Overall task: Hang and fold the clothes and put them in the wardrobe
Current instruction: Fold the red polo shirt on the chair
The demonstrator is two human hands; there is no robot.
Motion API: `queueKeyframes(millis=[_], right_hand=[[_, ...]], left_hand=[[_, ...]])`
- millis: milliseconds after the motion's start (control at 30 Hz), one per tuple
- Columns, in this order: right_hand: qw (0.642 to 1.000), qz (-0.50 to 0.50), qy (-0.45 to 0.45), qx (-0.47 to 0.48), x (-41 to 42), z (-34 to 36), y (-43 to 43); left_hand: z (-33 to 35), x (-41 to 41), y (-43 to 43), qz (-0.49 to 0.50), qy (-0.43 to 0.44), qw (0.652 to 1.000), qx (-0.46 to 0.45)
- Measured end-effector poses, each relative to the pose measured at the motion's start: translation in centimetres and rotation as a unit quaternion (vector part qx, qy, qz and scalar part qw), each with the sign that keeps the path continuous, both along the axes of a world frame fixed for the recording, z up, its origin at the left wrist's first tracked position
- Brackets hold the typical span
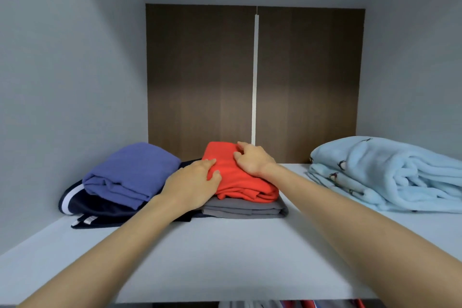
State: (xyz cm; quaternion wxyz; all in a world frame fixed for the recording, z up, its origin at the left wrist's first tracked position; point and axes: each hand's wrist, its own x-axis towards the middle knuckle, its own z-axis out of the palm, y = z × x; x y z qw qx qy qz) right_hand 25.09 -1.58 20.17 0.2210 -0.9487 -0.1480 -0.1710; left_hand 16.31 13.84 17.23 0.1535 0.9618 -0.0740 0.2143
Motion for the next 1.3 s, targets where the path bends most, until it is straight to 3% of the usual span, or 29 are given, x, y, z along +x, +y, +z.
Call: queueKeyframes(millis=[133,400,733,1133,1300], right_hand=[[0.999,-0.003,-0.035,0.033,-3.5,1.2,-2.5],[0.988,-0.044,-0.108,0.103,-11.8,2.8,-11.0],[0.968,-0.036,-0.135,0.207,-27.5,-0.9,-21.6],[0.964,-0.061,-0.066,0.252,-48.0,-8.2,-27.2],[0.96,-0.116,-0.057,0.249,-57.1,-11.9,-27.3]], left_hand=[[1.6,-0.8,-0.6,0.014,-0.034,0.999,-0.001],[4.5,-5.4,-7.4,-0.061,-0.104,0.991,-0.053],[0.8,-17.9,-17.1,-0.188,-0.146,0.957,-0.165],[-5.7,-33.9,-22.4,-0.264,-0.041,0.93,-0.251],[-7.9,-39.9,-22.6,-0.327,0.002,0.919,-0.221]])
